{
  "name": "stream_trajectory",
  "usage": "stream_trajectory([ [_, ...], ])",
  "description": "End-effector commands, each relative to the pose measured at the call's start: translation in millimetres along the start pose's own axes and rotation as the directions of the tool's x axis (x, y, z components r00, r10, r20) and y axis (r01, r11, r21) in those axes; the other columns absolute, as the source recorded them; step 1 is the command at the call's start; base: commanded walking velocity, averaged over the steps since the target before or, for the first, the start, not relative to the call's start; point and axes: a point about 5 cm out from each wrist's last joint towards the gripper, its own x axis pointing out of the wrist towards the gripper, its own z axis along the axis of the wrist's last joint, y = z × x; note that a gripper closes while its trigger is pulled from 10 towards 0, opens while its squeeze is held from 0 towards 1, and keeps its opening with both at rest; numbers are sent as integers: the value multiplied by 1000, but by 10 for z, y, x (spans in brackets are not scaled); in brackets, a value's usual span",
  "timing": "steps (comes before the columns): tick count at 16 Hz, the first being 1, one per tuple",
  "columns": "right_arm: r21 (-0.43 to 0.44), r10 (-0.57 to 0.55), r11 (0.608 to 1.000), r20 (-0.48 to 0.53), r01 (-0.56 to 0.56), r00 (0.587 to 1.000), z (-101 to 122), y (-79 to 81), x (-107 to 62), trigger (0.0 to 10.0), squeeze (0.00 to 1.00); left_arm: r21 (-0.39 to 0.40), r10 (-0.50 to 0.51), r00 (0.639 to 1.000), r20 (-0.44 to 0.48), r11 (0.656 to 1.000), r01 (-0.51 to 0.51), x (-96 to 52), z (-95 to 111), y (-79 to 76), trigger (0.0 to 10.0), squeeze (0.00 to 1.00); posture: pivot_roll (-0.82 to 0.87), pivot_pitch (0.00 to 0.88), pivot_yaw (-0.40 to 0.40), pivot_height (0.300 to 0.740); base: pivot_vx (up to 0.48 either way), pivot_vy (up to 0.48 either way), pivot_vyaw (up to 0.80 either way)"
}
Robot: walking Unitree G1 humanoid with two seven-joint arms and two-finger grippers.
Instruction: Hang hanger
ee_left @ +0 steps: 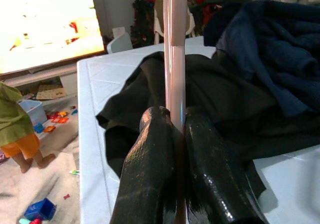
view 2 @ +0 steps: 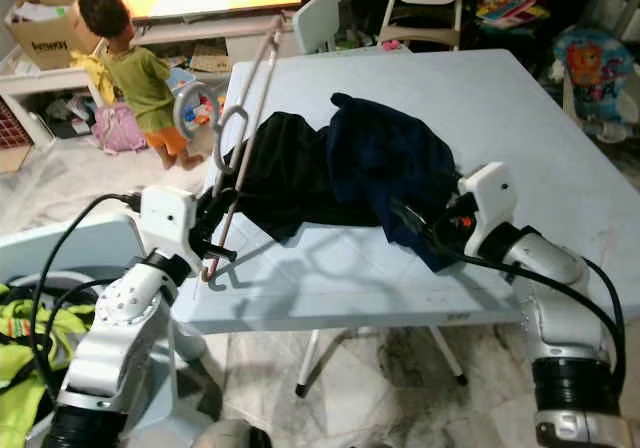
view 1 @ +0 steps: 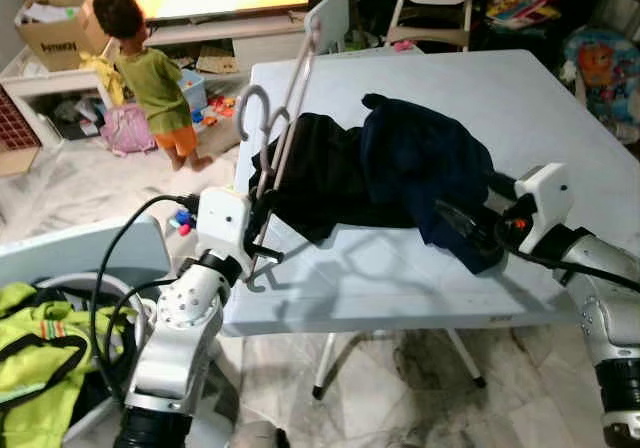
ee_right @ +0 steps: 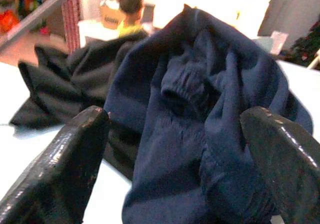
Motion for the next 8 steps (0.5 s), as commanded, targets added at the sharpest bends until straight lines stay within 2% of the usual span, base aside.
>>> stream_trajectory([
  [1, 3, -19, 1000, 52, 19, 998, 118, 5, 6, 10000, 1000, 9, -1, 997, -75, 1000, 2, -24, -135, 21, 10000, 0, 1, 0, 53, 740, 0, 0, 0],
  [2, 20, -73, 997, 78, 72, 994, 143, 29, 23, 10000, 1000, 11, -6, 997, -71, 1000, 7, -9, -122, 18, 10000, 0, 2, 0, 53, 740, 0, 0, 0],
  [4, 25, -126, 992, 101, 125, 987, 133, 125, 65, 10000, 1000, 12, -10, 998, -65, 1000, 11, 7, -99, 18, 10000, 0, 2, 0, 53, 740, -322, 0, 0],
  [5, 22, -149, 989, 108, 148, 983, 131, 164, 75, 10000, 792, 12, -11, 998, -61, 1000, 12, 8, -84, 19, 10000, 0, 2, 0, 53, 740, -330, 0, 0],
  [6, 15, -180, 984, 104, 179, 978, 124, 176, 88, 10000, 0, 12, -13, 998, -59, 1000, 14, 10, -76, 18, 10000, 0, 8, 0, 50, 740, -326, 0, 0],
  [8, 13, -219, 976, 87, 219, 972, 98, 144, 95, 10000, 0, 10, -18, 998, -58, 1000, 18, 8, -78, 12, 10000, 0, 10, 0, 48, 740, -326, 0, 0],
])
